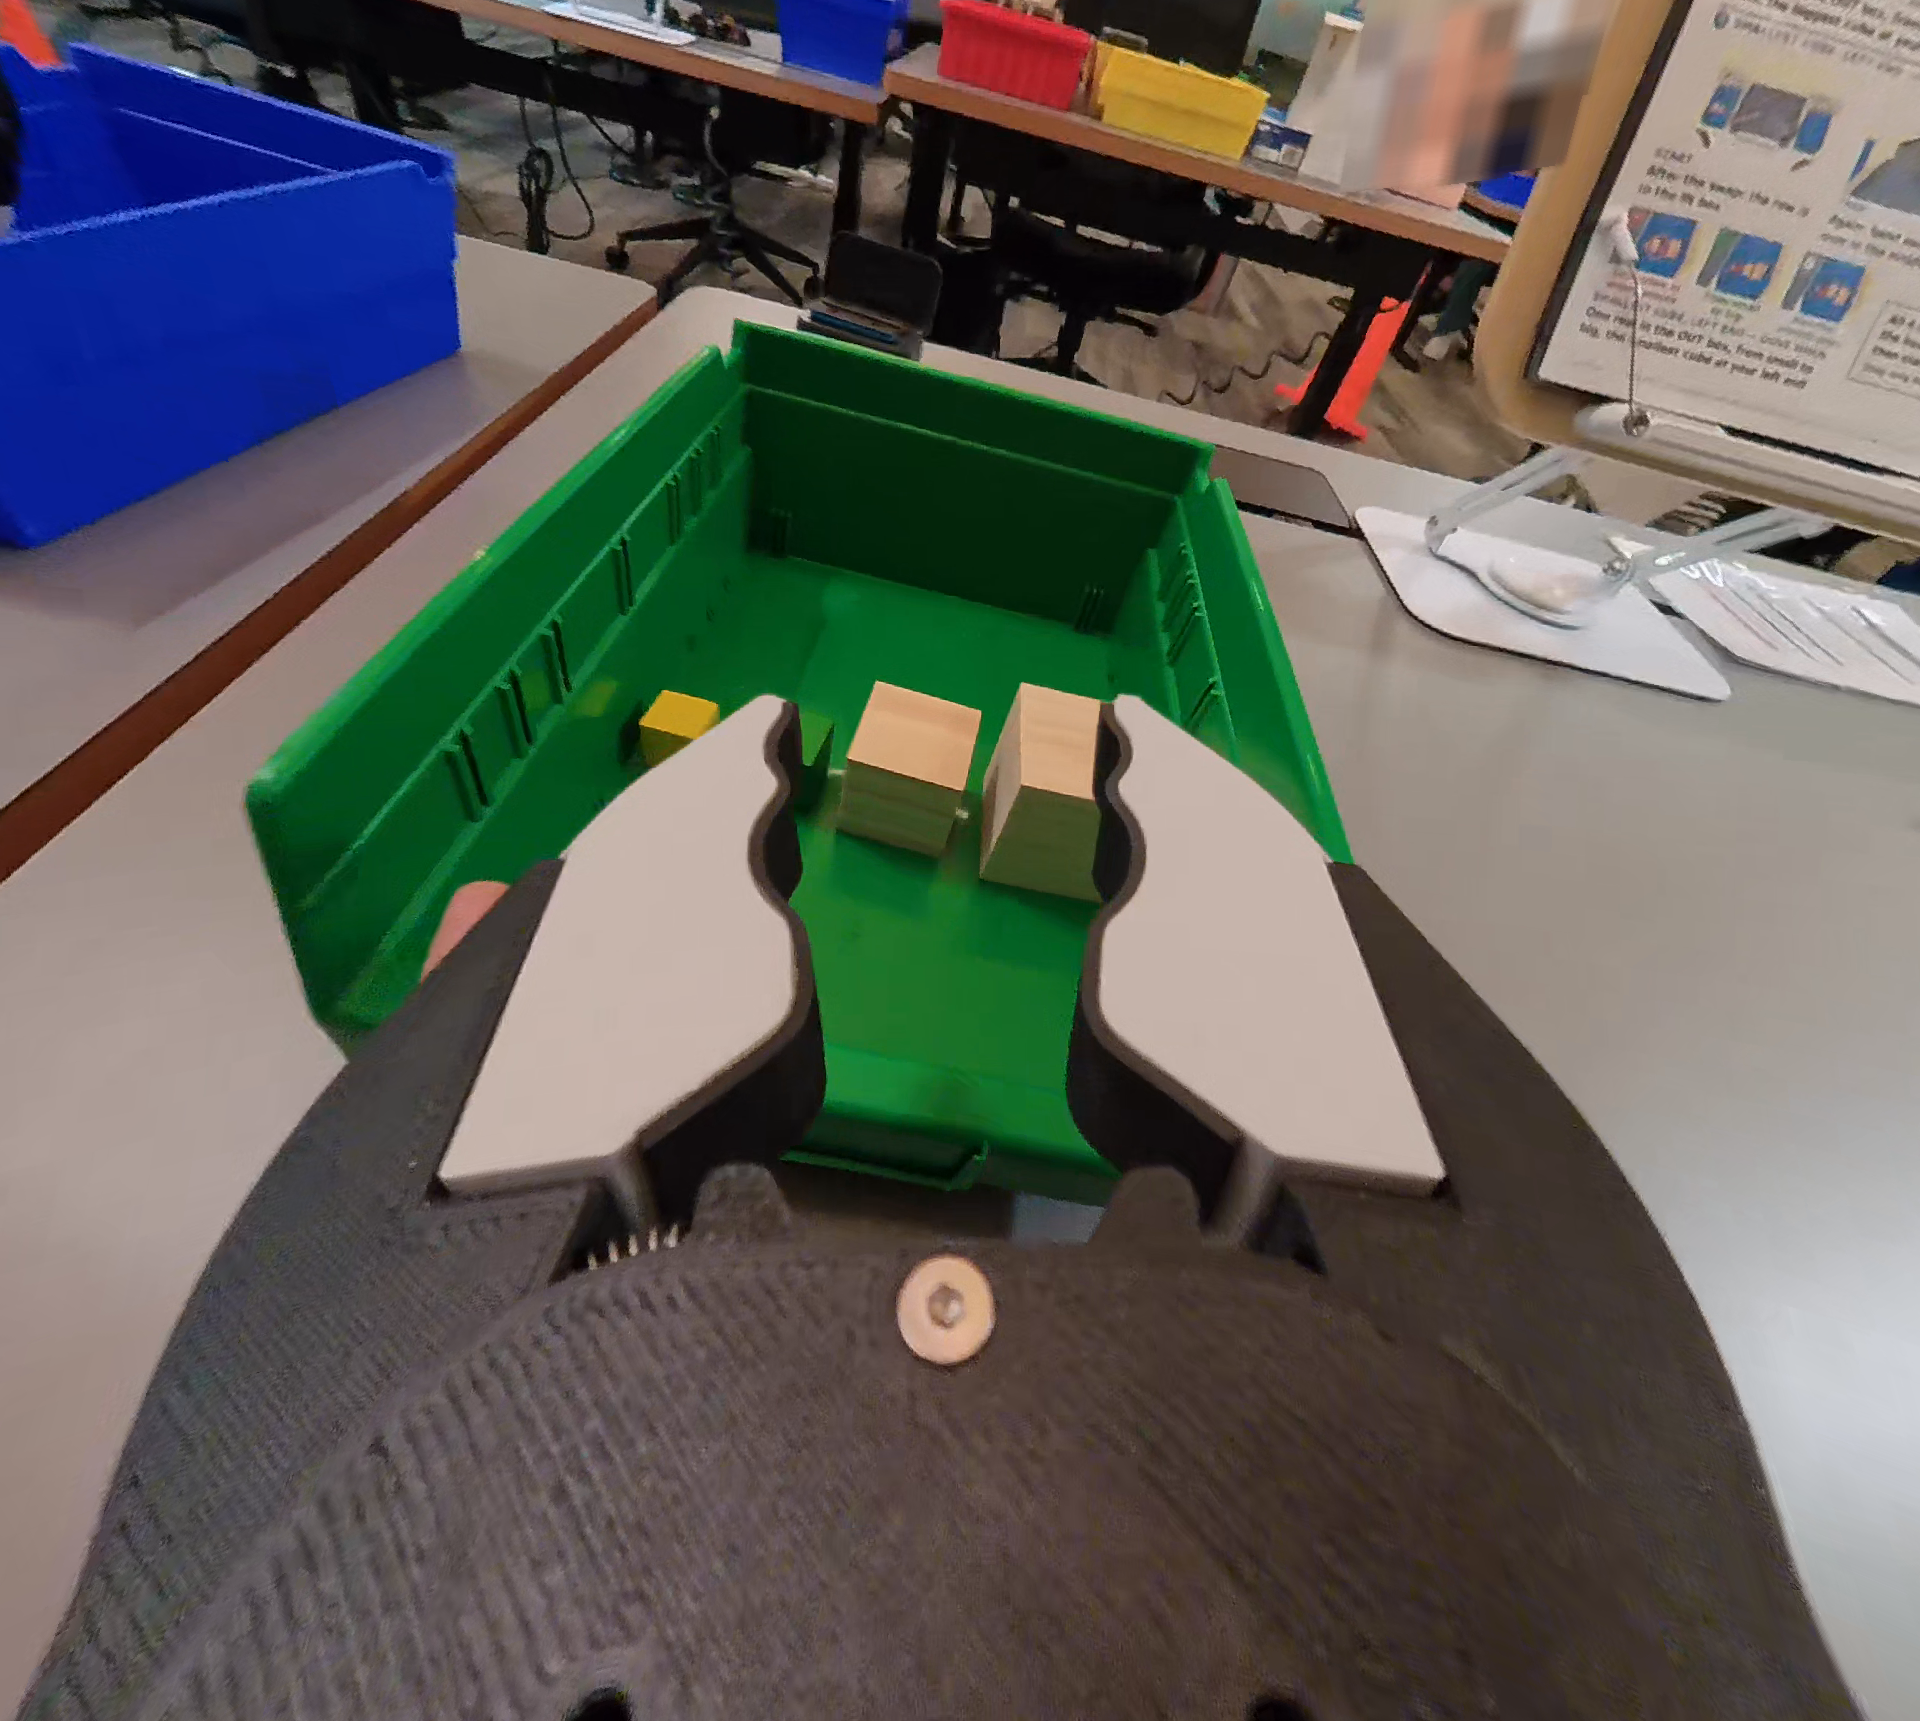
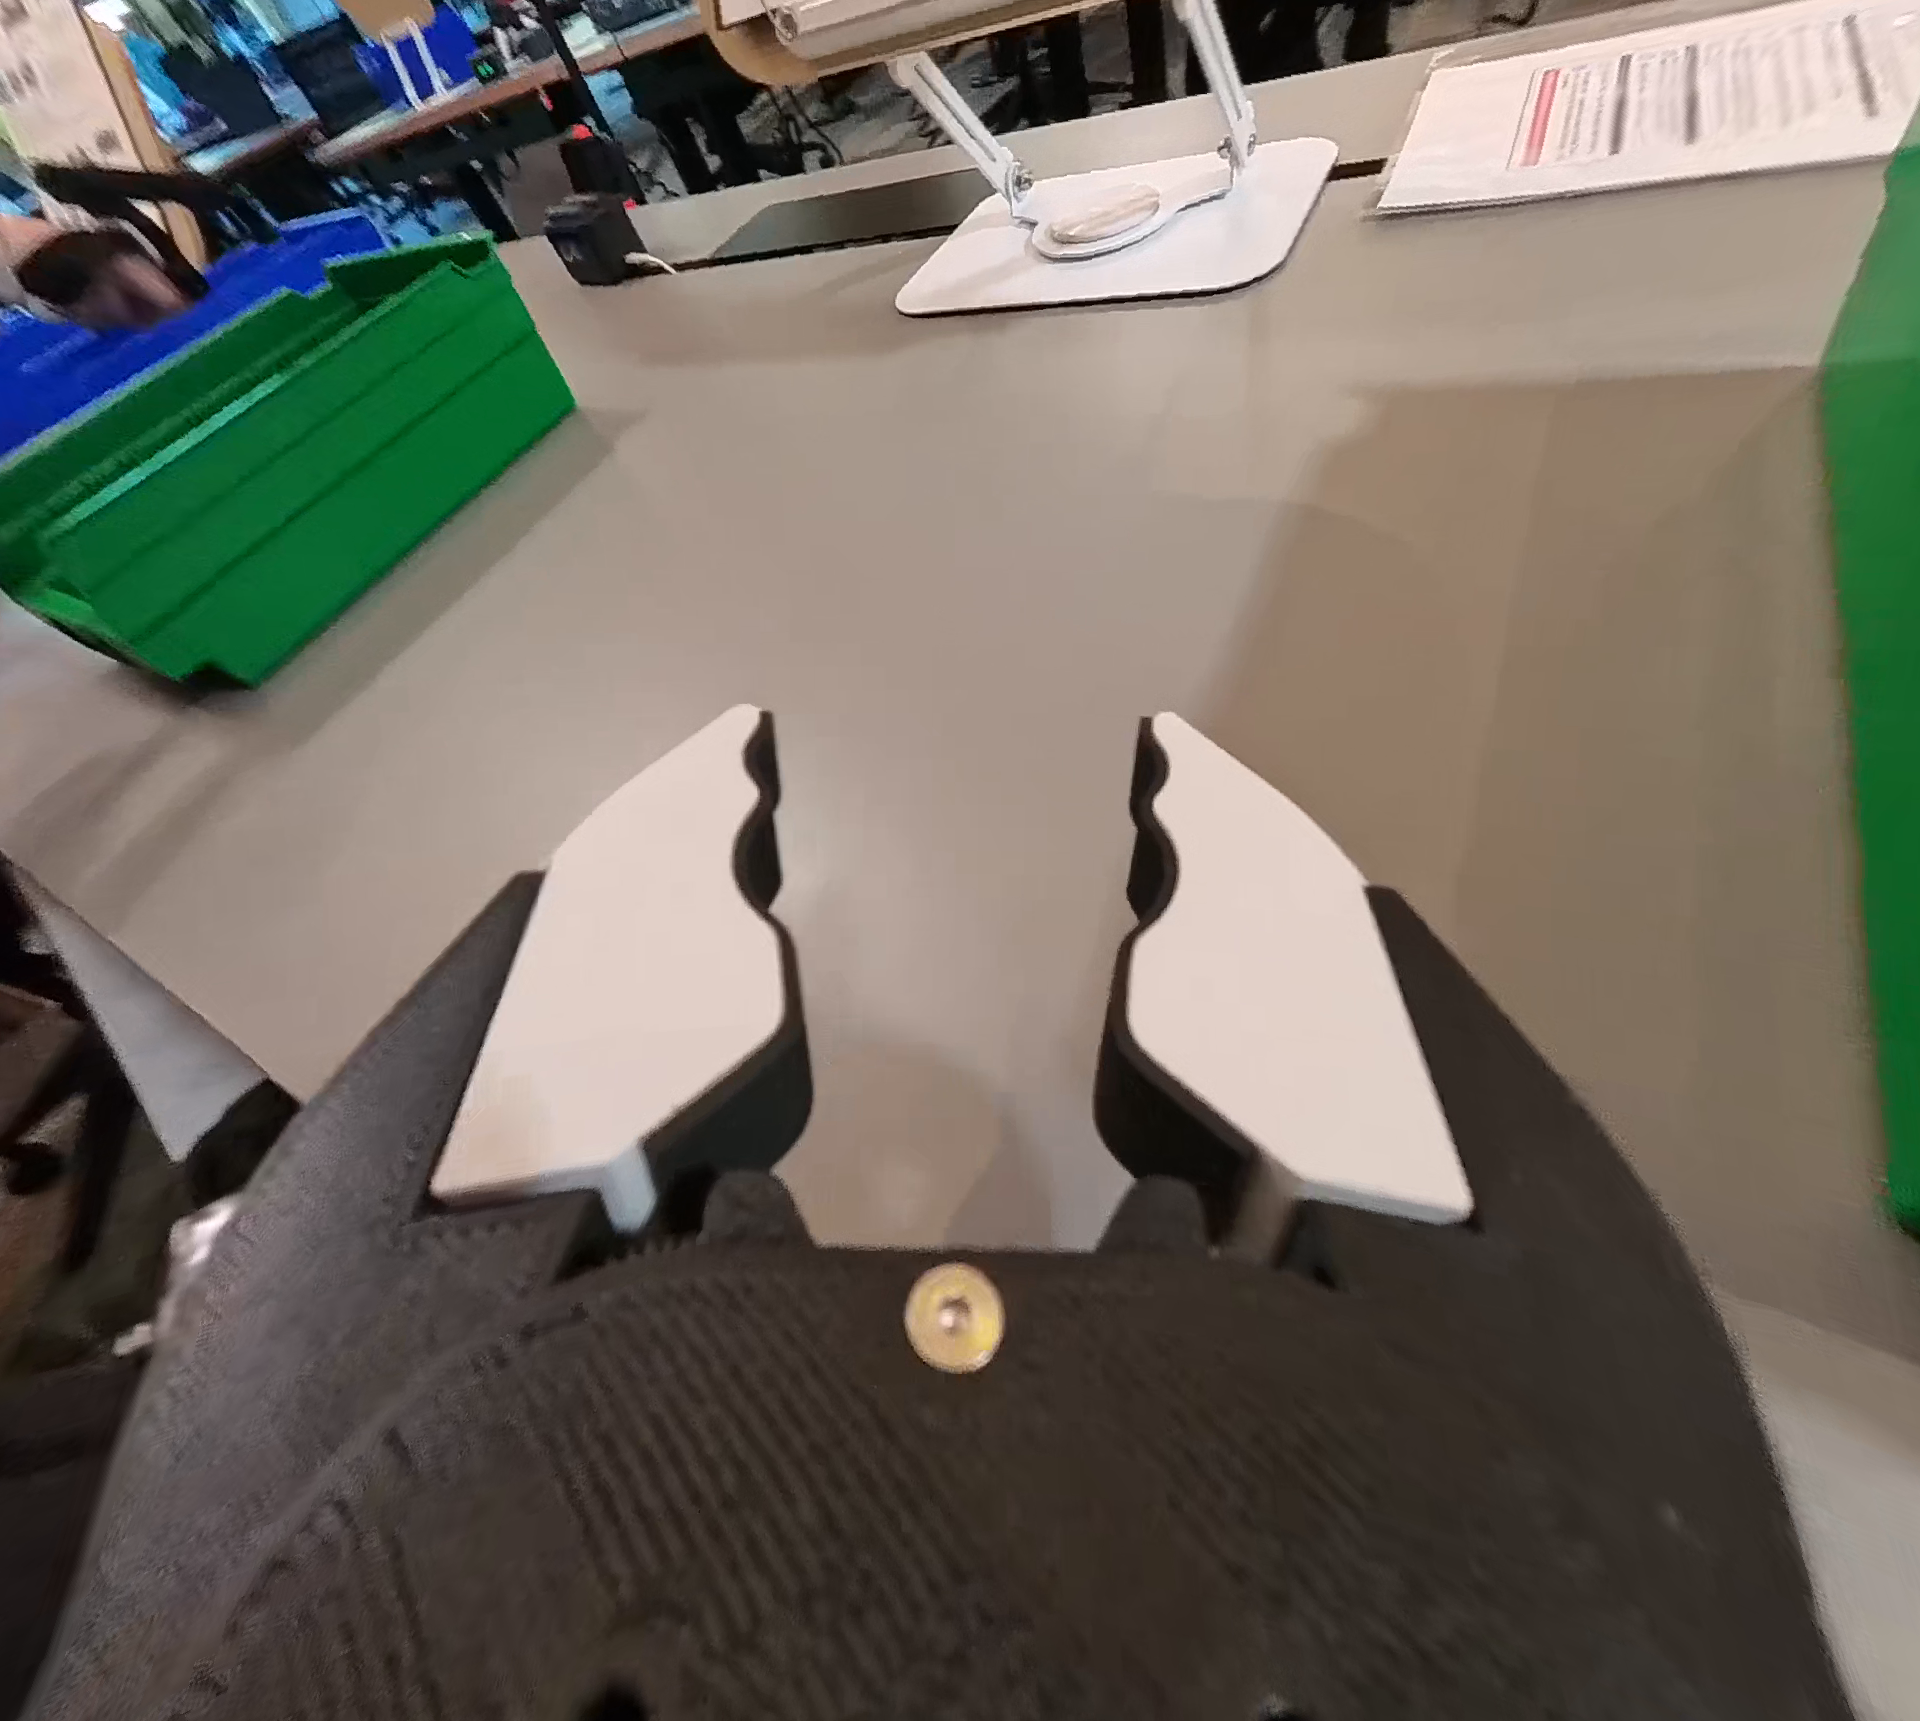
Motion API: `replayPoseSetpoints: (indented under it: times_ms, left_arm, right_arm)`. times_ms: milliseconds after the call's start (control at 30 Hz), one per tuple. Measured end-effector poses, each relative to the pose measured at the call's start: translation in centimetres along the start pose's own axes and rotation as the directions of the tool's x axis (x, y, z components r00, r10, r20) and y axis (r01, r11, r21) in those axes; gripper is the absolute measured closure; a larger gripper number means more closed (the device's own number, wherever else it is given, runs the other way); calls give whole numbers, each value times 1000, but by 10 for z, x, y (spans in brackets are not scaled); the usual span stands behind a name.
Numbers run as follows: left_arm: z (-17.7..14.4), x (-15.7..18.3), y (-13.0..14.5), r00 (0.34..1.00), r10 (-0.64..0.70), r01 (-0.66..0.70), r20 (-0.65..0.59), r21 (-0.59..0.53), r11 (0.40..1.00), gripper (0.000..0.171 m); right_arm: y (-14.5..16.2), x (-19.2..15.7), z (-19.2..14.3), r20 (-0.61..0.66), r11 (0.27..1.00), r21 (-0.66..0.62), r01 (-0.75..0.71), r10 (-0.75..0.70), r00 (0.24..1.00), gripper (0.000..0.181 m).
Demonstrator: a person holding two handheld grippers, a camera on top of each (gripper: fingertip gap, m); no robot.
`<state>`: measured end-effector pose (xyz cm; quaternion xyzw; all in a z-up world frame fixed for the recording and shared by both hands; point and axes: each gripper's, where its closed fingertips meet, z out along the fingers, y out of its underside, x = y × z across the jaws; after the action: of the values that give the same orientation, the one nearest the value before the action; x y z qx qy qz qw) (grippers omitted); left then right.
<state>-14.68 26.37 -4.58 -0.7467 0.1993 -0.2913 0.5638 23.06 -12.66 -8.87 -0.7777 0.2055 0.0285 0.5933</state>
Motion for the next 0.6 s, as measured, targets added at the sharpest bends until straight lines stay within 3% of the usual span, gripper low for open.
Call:
replayPoseSetpoints:
  times_ms: [100, 233, 467, 600]
  left_arm:
    - [3, 13, 1, 997, 4, -4, -73, -8, 1000, 117]
    - [-1, 8, -6, 998, 36, -34, -43, 37, 999, 116]
    - [0, -14, 0, 998, 53, -53, 20, -11, 999, 103]
    - [-2, -14, 0, 1000, 27, -27, -4, -13, 1000, 105]
  right_arm:
    - [-1, -5, 0, 54, 997, 5, -73, 72, 996, 106]
    - [-5, -7, -2, 86, 994, 19, -110, 108, 990, 104]
    - [-13, -7, -6, 104, 992, 66, -109, 101, 989, 127]
    - [-14, -10, -6, 117, 991, 76, -109, 100, 988, 121]
